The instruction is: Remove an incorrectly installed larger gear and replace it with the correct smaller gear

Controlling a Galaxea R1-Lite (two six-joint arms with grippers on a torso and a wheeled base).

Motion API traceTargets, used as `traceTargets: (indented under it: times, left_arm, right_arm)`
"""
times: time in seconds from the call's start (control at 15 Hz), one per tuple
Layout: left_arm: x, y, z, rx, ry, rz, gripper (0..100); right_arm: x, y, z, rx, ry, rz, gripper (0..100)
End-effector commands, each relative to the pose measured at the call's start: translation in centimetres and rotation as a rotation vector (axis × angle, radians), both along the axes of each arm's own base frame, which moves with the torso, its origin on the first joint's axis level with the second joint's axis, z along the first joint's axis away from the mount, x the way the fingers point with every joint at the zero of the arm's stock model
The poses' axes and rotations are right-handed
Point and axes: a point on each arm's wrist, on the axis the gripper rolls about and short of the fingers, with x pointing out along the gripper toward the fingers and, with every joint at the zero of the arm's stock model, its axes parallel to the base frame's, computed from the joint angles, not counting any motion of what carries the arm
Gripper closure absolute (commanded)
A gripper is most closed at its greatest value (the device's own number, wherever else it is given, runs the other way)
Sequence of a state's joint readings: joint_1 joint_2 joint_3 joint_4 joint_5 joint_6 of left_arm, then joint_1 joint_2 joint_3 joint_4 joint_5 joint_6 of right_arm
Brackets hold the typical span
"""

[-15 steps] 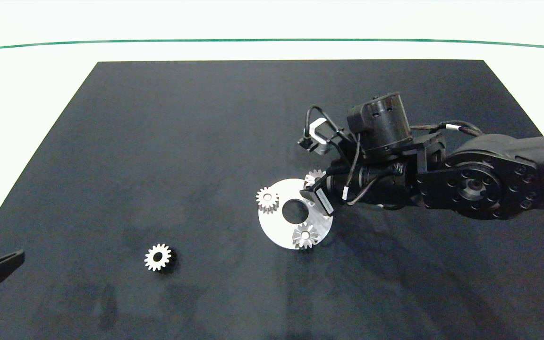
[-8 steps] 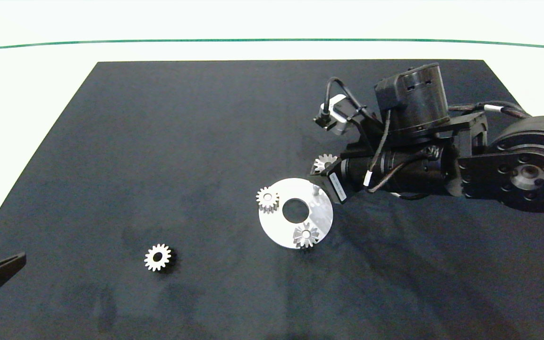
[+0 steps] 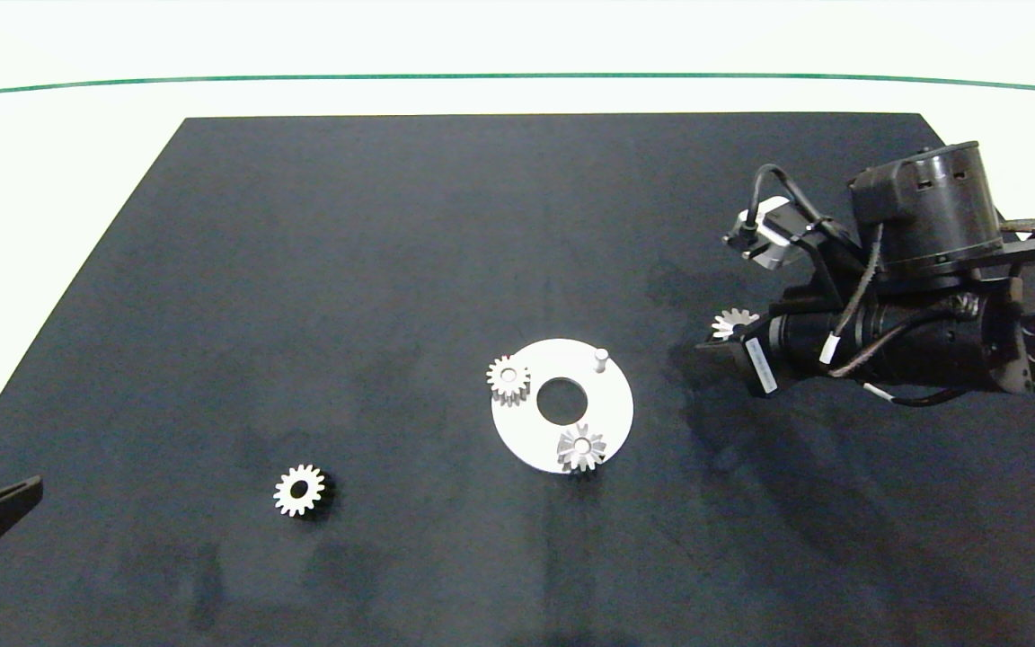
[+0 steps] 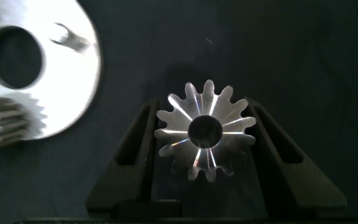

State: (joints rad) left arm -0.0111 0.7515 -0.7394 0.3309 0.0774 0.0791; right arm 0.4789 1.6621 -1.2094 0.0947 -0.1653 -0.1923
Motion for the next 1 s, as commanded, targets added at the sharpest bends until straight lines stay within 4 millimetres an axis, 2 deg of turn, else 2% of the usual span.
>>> traceTargets:
  times: [0.07, 0.47, 0.8, 1.0]
  left_arm:
    - [-0.2, -0.1, -0.1, 0.002, -0.004, -0.012, 0]
    - [-0.3, 0.0, -0.3, 0.006, 0.001, -0.013, 0]
    - [-0.3, 0.0, -0.8, 0.007, 0.018, -0.012, 0]
    - [-0.2, 0.0, -0.9, 0.008, 0.023, -0.013, 0]
  right_arm:
    - [-0.3, -2.5, -0.5, -0.001, 0.018, -0.063, 69]
    - [0.5, -5.0, -2.4, 0.011, 0.035, -0.130, 69]
    - [0.5, -5.5, -3.8, 0.012, 0.039, -0.136, 69]
    - [0.5, -5.5, -4.0, 0.010, 0.045, -0.133, 69]
